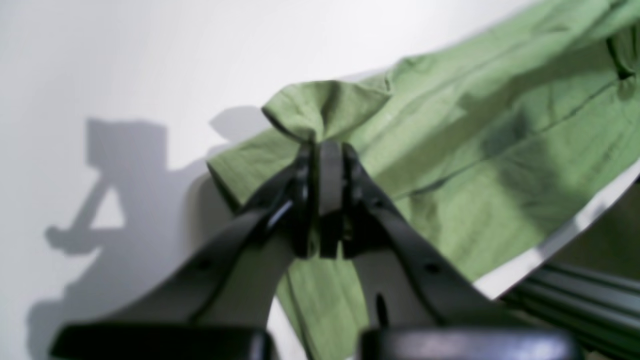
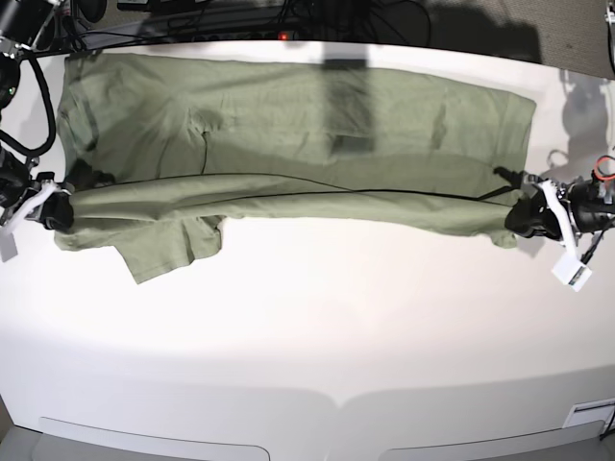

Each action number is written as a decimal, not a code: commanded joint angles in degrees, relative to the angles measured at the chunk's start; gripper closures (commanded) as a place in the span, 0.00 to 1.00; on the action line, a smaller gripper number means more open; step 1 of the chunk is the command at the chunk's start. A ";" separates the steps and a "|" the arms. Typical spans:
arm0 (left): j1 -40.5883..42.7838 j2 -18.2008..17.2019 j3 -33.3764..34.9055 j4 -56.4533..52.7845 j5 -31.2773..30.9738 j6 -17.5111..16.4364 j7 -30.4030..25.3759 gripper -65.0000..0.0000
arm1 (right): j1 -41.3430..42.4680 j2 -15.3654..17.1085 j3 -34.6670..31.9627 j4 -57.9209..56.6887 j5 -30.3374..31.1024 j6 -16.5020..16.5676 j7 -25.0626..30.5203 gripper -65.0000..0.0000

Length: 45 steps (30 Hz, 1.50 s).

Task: Fold the T-shirt properly
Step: 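Lift the hem with both grippers and carry it over onto the collar edge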

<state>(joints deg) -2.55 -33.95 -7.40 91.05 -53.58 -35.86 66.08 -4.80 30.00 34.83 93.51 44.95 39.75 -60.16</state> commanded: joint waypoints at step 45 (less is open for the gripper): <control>26.80 2.97 -16.46 21.18 0.17 2.84 -0.31 1.00 | -20.96 -0.11 8.35 14.16 14.01 0.25 -14.49 1.00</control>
<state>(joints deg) 24.45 -29.95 -23.27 111.37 -52.60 -33.01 66.52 -25.76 28.84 42.65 106.67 57.78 39.94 -75.09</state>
